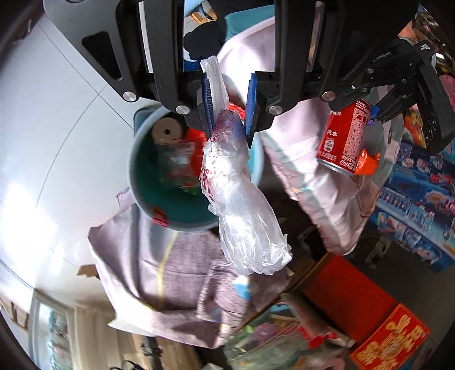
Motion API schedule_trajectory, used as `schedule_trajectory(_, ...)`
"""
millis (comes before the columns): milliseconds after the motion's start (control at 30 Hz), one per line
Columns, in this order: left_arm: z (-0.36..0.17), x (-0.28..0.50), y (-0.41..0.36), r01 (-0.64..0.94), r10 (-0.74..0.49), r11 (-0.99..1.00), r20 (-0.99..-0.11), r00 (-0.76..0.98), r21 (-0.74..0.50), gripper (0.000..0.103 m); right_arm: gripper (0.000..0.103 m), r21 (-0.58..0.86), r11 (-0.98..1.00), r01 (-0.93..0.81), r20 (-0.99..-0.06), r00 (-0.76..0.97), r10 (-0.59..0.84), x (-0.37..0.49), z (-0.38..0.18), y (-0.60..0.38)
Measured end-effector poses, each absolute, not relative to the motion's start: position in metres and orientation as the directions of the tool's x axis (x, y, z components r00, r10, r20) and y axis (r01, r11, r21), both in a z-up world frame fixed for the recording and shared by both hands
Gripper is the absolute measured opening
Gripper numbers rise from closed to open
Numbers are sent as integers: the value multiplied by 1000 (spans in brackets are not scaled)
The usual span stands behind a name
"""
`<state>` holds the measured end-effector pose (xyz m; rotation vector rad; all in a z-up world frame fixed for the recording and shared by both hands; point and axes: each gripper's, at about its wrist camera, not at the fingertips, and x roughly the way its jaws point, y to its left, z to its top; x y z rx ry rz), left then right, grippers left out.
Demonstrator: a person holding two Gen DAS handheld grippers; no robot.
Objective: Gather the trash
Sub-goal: 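Carry can and plastic bag over the teal bucket and open both tools to drop them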
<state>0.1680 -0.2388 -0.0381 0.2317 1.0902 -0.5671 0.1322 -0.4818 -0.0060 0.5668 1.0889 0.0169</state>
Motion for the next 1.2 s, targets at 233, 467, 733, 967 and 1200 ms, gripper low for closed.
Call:
schedule_trajectory(233,-63,187,-286,585,-312,805,-908,279,-97,58,20,449,844,294,-841,458,288,138,-24,-503)
schedule_trajectory(467,-82,203,-314,598,-306,794,-924,230,-114,59,20,442,840,313,-853,437,286,149,-36,-516)
schedule_trajectory(733,-95,216,-322,586,-294,801,-933,210,-120,81,20,429,845,321,-863,422,278,160,-40,-516)
schedule_trajectory(967,-92,216,-306,564,-298,816,-929,218,-130,88,21,417,852,318,-873,401,278,166,-46,-506)
schedule_trajectory(1200,-85,214,-292,543,-321,826,-919,230,-153,88,24,400,868,295,-882,380,278,175,-48,-492)
